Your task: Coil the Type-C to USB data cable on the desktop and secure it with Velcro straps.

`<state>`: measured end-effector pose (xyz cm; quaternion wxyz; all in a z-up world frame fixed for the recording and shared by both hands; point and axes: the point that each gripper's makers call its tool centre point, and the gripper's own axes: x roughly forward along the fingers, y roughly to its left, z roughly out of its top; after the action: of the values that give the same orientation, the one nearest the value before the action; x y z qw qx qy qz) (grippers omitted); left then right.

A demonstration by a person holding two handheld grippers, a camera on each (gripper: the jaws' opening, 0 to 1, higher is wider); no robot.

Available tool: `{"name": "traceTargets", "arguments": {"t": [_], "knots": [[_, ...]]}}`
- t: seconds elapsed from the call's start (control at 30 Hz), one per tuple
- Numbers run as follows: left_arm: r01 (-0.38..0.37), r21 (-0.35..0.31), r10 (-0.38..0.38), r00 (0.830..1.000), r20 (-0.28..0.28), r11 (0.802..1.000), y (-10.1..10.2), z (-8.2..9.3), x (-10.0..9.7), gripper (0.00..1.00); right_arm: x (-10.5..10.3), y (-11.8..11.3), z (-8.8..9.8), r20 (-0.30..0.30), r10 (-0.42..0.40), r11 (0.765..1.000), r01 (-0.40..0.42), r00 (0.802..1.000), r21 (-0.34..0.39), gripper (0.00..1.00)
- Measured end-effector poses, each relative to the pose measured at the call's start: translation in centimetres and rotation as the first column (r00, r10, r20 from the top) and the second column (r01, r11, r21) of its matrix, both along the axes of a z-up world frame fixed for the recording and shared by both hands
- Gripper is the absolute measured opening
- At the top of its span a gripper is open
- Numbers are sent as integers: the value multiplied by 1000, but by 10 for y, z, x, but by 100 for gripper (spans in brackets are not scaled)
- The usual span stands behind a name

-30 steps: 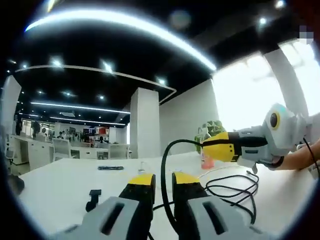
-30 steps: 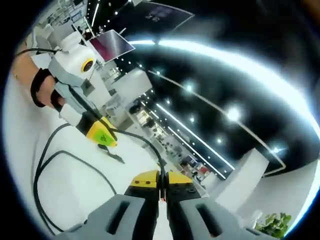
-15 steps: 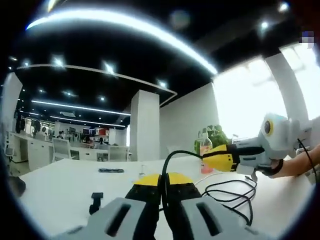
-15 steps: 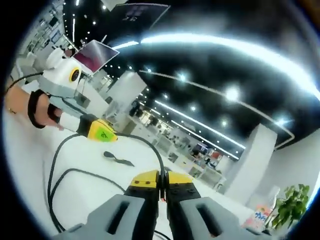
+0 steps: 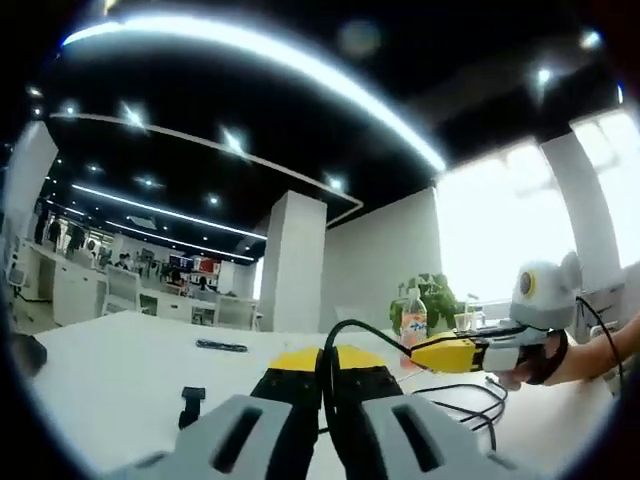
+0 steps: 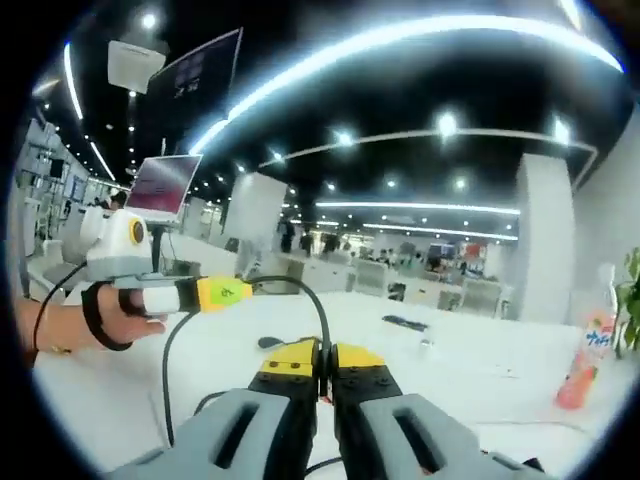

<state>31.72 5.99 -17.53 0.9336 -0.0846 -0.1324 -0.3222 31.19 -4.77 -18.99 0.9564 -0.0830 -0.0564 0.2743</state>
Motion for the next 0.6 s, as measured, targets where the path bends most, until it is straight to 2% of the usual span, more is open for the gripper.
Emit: {"name": "traceTargets", "arguments": {"t": [0.13, 0.23, 0.33, 0.5, 0.6], "knots": [[-16, 21, 16, 1000, 13, 1000, 4, 2, 3, 4, -2, 4, -4, -30, 23, 1000, -23, 999, 20, 4], [-23, 26, 22, 1000, 17, 999, 6, 4, 3, 4, -3, 6, -3, -22, 31, 999, -30, 999, 14, 4], [-28, 30, 28, 999, 15, 999, 8, 2, 6, 4, -3, 7, -1, -27, 38, 999, -37, 999, 38, 5], [-37, 36, 36, 999, 14, 999, 8, 1, 6, 4, -4, 9, 6, 5, 76, 994, -76, 997, 82, 5], [-53, 53, 52, 999, 16, 997, 9, 0, 7, 4, -8, 8, 22, 39, 102, 985, -106, 994, 139, 6]]}}
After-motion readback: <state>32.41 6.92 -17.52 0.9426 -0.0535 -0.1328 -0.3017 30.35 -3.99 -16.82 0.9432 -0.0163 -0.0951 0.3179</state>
